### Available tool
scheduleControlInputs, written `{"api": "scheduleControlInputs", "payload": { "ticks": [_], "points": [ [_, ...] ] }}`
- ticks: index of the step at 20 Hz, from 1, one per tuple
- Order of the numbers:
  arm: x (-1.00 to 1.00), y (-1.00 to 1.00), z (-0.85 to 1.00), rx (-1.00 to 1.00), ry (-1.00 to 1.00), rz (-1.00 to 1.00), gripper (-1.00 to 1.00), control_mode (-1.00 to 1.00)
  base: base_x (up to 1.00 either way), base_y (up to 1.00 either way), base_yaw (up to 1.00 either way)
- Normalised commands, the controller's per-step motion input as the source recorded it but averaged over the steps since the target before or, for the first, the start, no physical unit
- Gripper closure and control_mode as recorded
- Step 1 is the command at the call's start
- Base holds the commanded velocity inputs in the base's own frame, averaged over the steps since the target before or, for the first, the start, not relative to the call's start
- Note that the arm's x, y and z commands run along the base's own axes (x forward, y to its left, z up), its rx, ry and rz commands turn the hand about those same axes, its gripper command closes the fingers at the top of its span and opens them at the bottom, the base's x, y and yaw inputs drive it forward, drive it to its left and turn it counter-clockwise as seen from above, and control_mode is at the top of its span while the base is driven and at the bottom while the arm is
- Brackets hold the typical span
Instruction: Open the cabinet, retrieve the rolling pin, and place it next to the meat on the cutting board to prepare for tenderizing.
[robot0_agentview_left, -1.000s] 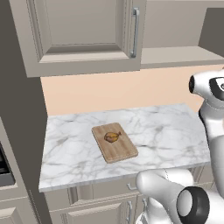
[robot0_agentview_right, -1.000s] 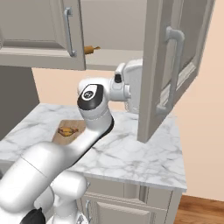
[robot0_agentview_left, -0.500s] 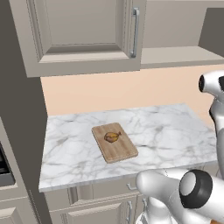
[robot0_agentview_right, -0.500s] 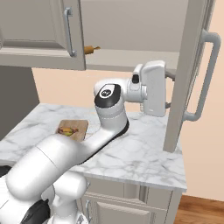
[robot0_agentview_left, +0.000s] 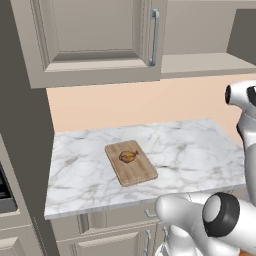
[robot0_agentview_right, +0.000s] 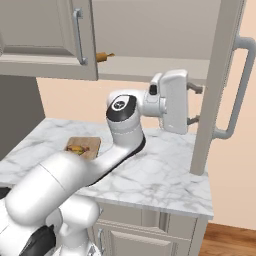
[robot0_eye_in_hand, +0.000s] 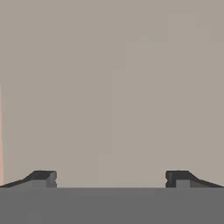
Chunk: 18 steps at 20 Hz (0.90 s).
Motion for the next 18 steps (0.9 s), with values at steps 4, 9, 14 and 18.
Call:
{"api": "scheduleControlInputs", "payload": {
  "ticks": [4, 9, 14, 18],
  "points": [
    [-0.5, 0.8, 0.02, 0.03, -0.11, 0.0, -1.0, -1.0, 0.0, 0.0, 0.0],
    [-0.52, 0.89, 0.21, 0.08, -0.27, 0.0, -1.0, -1.0, 0.0, 0.0, 0.0],
    [-0.58, 0.77, 0.44, 0.13, -0.39, 0.0, -1.0, -1.0, 0.0, 0.0, 0.0],
    [-0.52, 0.64, 0.43, 0.15, -0.34, 0.0, -1.0, -1.0, 0.0, 0.0, 0.0]
  ]
}}
